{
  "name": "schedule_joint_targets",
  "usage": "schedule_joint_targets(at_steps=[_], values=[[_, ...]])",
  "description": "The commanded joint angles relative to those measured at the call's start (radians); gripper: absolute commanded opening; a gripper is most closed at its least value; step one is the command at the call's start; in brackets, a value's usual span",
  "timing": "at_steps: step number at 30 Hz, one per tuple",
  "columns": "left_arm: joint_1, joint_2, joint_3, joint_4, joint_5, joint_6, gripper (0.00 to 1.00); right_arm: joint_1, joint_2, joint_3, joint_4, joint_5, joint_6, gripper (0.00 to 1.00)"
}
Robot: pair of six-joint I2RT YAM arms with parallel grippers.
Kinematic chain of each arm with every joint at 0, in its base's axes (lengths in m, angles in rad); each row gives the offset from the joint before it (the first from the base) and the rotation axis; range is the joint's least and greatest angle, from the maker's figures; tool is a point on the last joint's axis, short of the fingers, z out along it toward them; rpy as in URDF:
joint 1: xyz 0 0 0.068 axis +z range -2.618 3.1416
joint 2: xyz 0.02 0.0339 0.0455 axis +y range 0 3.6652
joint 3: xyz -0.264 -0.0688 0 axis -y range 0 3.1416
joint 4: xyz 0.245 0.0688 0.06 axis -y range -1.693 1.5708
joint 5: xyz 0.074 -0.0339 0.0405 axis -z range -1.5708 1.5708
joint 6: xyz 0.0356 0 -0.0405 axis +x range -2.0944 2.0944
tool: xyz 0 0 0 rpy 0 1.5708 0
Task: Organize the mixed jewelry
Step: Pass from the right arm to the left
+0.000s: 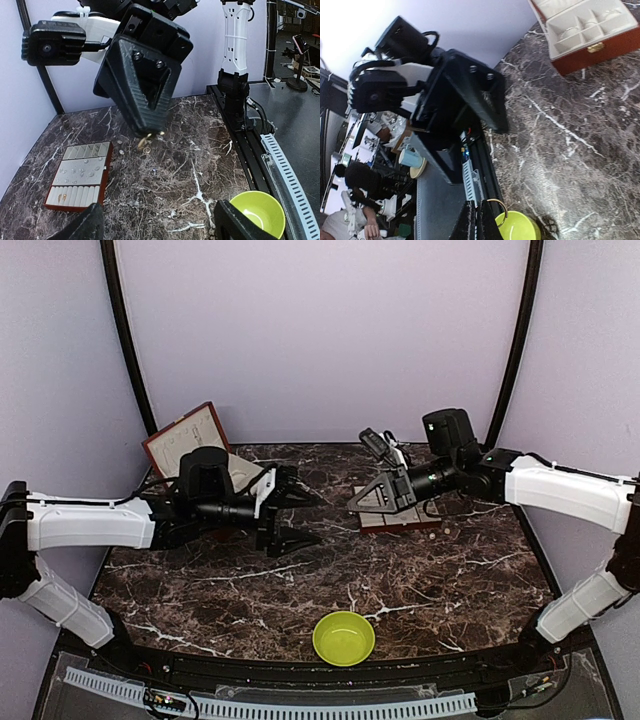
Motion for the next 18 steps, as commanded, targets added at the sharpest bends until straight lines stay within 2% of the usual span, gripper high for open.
schedule_joint_targets(at_steps=[1,5,18], values=[[-0.03,0.016,0.028,0.057,0.017,0.027,0.79,0.044,0.001,0.028,0.085,-0.118,0.031,0.0],[-0.05,0.025,0.044,0.025,0.032,0.036,0.73,0.061,0.021,0.03,0.155,-0.143,0.069,0.0],[-0.079,0.045,0.077,-0.028,0.032,0.051,0.53,0.087,0.078,0.063,0.132,-0.162,0.05,0.0]])
